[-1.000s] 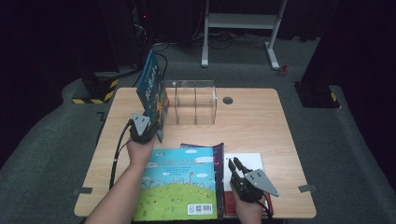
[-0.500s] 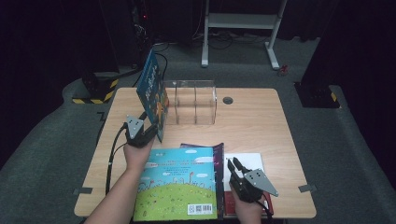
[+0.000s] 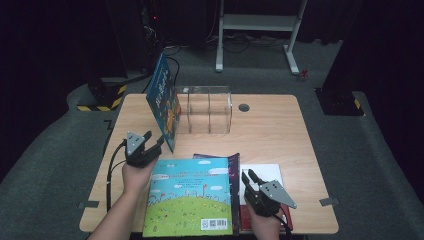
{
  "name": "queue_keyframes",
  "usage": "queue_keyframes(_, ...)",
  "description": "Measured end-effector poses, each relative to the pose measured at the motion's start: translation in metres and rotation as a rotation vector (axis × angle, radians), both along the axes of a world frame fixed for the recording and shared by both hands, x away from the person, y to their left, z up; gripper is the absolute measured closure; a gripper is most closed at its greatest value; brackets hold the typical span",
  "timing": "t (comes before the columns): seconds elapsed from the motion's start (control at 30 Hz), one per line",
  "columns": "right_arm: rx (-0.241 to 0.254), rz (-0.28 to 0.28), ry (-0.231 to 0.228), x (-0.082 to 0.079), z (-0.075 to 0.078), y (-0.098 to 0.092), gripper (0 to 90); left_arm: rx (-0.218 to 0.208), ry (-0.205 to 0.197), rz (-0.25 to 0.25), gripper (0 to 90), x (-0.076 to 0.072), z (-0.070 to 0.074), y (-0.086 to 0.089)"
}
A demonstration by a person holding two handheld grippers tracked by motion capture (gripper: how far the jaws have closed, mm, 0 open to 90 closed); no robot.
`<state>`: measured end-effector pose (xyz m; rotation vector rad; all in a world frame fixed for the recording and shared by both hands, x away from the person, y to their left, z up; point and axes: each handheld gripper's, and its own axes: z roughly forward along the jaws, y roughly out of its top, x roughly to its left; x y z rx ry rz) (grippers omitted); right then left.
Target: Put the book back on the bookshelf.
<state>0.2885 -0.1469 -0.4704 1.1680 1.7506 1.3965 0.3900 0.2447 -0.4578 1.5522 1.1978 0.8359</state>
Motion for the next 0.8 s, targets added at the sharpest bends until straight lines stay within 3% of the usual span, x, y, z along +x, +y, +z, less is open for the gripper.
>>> queue_keyframes(0.13,-0.010,0.009,0.007,0.000,0.000,0.001,69.6,-0.003,0.067,-0.019,44.5,-0.009,-0.005,0.007)
queue_keyframes(0.27,-0.010,0.014,0.014,0.000,0.001,0.002,67.8,-0.051,0.153,-0.062,42.3,-0.017,-0.014,0.016)
queue_keyframes(0.5,-0.014,0.033,0.032,-0.001,0.001,0.005,65.0,-0.072,0.252,-0.095,38.2,-0.035,-0.024,0.024)
queue_keyframes(0.8,-0.026,0.057,0.054,-0.001,0.000,0.008,62.4,-0.033,0.366,-0.117,33.6,-0.055,-0.038,0.028)
